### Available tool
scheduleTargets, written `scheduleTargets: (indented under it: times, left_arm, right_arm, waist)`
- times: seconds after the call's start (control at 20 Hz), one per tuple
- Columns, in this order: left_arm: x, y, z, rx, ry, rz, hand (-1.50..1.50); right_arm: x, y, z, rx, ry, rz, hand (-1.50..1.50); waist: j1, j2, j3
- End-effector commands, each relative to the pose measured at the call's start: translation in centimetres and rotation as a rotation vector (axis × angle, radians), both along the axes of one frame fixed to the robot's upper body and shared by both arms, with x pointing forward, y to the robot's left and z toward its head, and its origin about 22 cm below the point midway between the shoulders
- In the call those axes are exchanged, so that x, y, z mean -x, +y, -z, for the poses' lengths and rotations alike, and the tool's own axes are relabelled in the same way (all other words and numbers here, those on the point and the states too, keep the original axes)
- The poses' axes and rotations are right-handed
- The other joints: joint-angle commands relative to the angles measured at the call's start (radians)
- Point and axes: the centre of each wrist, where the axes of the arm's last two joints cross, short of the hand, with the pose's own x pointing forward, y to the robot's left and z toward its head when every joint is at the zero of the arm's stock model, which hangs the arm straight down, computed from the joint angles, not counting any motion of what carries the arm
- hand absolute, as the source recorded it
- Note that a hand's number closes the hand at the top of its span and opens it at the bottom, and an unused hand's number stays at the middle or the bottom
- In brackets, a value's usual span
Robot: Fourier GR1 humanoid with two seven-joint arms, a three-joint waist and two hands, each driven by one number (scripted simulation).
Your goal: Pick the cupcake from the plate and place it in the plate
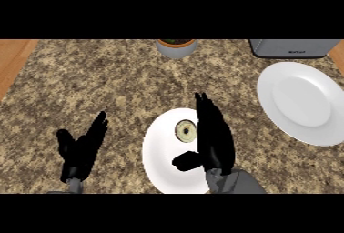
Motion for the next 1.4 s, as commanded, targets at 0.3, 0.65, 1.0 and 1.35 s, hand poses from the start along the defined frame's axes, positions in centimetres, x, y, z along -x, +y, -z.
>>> scheduleTargets:
  times: [0.3, 0.65, 1.0, 1.35]
  left_arm:
    - [0.2, -0.7, 1.2, 0.012, 0.039, 0.017, 0.0]
    - [-1.1, -0.5, 0.7, -0.001, 0.044, 0.011, 0.0]
    - [-1.9, 2.2, 1.1, 0.004, 0.037, -0.002, 0.0]
    - [1.5, -0.6, 0.9, 0.012, 0.031, 0.018, 0.0]
  right_arm:
    - [-2.2, 1.6, 1.2, 0.123, 0.049, 0.078, -1.5]
    - [-1.9, -0.2, 3.8, 0.148, 0.073, 0.057, -1.5]
    - [-4.4, 1.0, 6.7, 0.152, 0.125, 0.05, -1.5]
    - [-4.3, 1.0, 6.7, 0.268, 0.132, -0.05, 1.5]
  waist:
    - [0.0, 0.003, -0.003]
    - [-0.005, 0.003, -0.003]
    - [0.003, 0.005, -0.003]
    - [0.0, 0.002, -0.003]
